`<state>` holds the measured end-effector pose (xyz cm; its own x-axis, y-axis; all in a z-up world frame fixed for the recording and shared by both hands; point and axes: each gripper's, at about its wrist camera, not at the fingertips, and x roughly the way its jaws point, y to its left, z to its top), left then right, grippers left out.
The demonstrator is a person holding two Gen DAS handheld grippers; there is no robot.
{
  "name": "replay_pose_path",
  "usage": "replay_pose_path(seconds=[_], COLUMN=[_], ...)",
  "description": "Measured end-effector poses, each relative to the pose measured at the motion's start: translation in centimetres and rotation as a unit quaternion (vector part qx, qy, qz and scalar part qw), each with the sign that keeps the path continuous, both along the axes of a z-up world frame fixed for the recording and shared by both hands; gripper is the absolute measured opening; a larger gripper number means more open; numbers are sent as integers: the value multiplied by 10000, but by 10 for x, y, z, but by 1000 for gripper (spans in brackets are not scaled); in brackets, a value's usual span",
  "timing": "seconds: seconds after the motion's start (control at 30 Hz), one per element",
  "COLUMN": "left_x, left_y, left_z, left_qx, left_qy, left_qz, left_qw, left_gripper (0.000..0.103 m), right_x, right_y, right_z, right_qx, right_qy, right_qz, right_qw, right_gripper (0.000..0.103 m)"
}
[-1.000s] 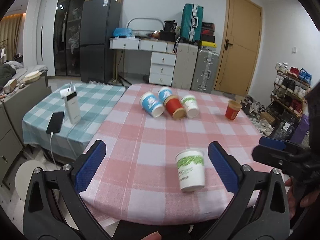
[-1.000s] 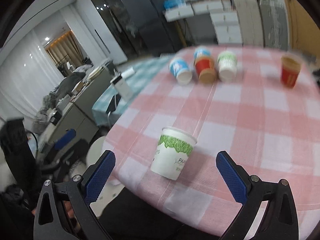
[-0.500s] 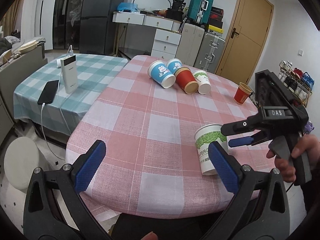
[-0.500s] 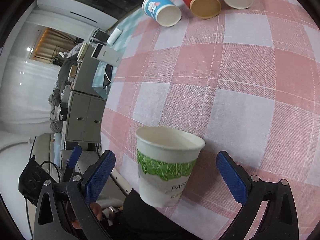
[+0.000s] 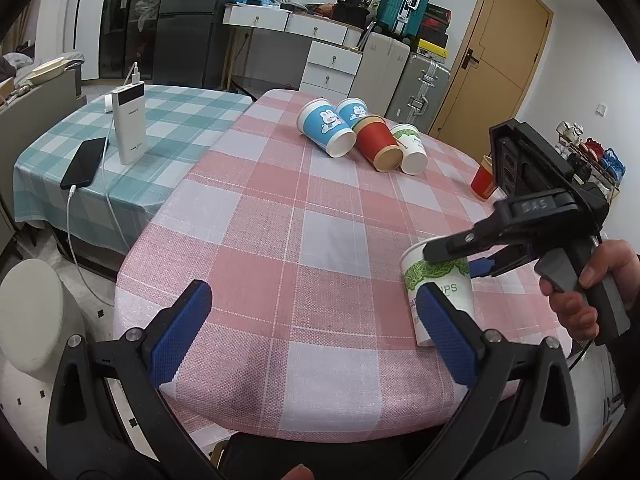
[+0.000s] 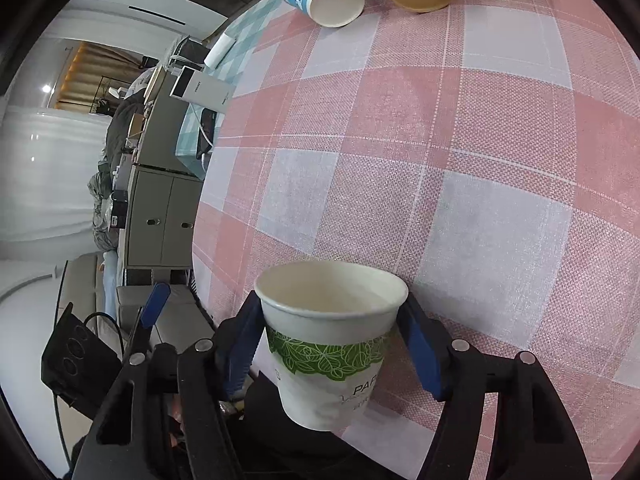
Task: Flip cup upright
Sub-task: 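Lift the white cup with the right gripper and rotate its opening upward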
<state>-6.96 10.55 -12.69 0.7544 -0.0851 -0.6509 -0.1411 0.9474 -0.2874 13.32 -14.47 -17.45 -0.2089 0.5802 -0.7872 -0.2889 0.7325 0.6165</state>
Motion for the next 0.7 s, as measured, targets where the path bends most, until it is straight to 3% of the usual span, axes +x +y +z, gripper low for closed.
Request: replay_pose_path(seconds=[0.13, 0.33, 0.47, 0.57, 0.7], left_x=[0, 12, 29, 44, 63], left_y=[-1, -5, -18, -28, -43], left_z=[2, 9, 21, 30, 37], left_qx=[2, 16, 91, 144, 188], left_qy=[-18, -19, -148, -285, -353], left_qz=[-22, -18, -150, -160, -222], left_qw=[10000, 10000, 9997, 9994, 9990], left_gripper=[102, 102, 102, 102, 102], right_x=[-2, -14, -30, -39, -52], right_y=[-14, -55, -89, -107, -112], right_z=[12, 64, 90, 98, 94], right_qx=[192, 680, 1011, 796, 424], right_qy=[-206, -1349, -2493, -3312, -3892], right_qz=[-191, -573, -941, -1206, -1468], right_qw=[9994, 9869, 9585, 9324, 9084], right_gripper=[66, 66, 67, 67, 67])
